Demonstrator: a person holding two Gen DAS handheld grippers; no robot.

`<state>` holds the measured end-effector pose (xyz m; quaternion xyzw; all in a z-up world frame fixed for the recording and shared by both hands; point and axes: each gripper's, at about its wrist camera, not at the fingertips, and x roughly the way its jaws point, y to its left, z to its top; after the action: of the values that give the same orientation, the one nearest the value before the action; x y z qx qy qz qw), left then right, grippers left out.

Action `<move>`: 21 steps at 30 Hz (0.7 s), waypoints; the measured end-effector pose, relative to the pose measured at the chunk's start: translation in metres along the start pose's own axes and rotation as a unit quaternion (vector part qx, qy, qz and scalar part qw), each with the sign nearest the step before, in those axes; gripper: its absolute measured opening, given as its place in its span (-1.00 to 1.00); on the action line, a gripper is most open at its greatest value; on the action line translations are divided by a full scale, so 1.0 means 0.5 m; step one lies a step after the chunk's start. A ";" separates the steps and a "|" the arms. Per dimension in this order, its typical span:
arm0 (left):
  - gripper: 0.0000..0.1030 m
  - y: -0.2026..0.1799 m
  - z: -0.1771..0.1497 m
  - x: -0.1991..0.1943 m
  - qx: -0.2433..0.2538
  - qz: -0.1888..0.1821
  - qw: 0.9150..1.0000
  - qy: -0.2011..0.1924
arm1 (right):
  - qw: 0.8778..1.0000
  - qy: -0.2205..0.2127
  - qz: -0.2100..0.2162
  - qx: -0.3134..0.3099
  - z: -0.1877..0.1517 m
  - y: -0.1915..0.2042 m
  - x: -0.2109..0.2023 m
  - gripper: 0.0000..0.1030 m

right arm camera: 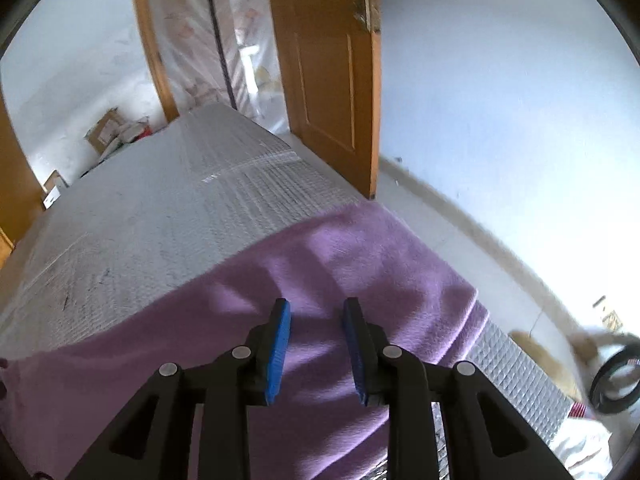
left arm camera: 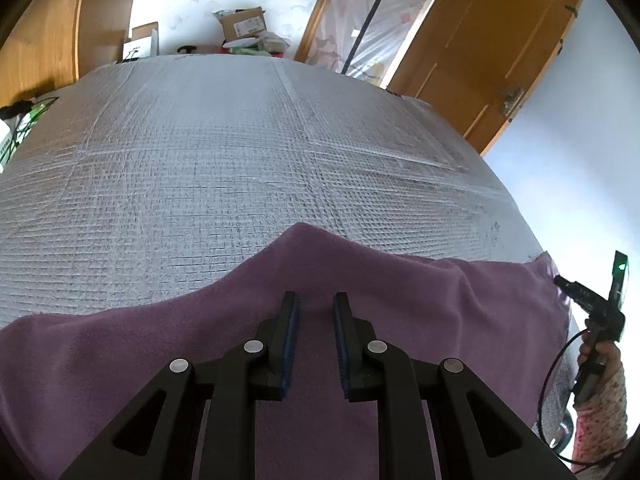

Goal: Fold clothes

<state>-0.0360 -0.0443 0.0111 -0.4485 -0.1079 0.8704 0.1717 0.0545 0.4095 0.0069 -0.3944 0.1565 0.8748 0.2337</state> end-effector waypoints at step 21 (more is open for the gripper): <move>-0.66 0.000 0.004 0.002 -0.004 -0.002 1.000 -0.003 | 1.000 0.008 -0.001 0.009 0.038 -0.048 0.042 -0.94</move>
<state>-0.0380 -0.0439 0.0116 -0.4467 -0.1125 0.8708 0.1720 0.0433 0.4444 0.0009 -0.3995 0.1664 0.8699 0.2366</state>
